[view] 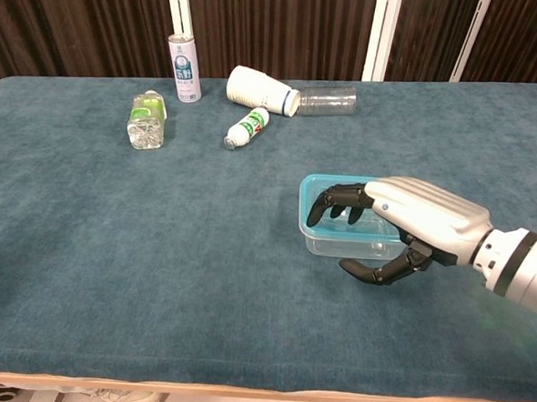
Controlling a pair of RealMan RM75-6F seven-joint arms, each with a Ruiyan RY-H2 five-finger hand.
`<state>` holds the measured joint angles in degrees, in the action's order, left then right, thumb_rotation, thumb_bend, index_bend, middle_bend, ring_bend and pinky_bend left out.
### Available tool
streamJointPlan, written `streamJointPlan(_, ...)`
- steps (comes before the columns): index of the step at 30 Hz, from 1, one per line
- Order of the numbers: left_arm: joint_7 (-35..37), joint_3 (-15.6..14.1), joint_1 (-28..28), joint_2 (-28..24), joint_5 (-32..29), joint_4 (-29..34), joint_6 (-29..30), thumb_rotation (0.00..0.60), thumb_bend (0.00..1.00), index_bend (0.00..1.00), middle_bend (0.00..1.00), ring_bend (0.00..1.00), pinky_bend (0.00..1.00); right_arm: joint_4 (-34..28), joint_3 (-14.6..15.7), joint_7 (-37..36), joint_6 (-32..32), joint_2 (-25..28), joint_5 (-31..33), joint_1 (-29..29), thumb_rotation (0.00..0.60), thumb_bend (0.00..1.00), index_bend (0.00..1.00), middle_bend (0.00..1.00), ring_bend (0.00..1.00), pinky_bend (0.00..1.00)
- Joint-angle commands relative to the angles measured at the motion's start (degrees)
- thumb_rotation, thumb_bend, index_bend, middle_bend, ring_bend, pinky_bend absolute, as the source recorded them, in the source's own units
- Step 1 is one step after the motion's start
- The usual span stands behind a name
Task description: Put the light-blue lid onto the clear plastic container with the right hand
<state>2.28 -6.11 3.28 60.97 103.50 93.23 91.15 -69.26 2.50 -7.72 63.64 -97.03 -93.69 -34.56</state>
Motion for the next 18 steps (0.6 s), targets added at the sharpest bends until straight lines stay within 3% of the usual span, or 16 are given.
streamJointPlan(1,0.0,0.0,0.0,0.0,0.0,0.0,0.0,0.600,0.44,0.11,0.00,0.01,0.38,0.3,0.0,-0.2,-0.2,-0.1,0.0,0.0,0.600,0.53,0.43,0.36,0.32,0.45)
streamJointPlan(18,0.4,0.0,0.1,-0.1,0.0,-0.1,0.0,0.600,0.44,0.11,0.00,0.01,0.38,0.7,-0.4,-1.5,0.8,-0.1,-0.2,0.3,0.600,0.54,0.43,0.36,0.32,0.45)
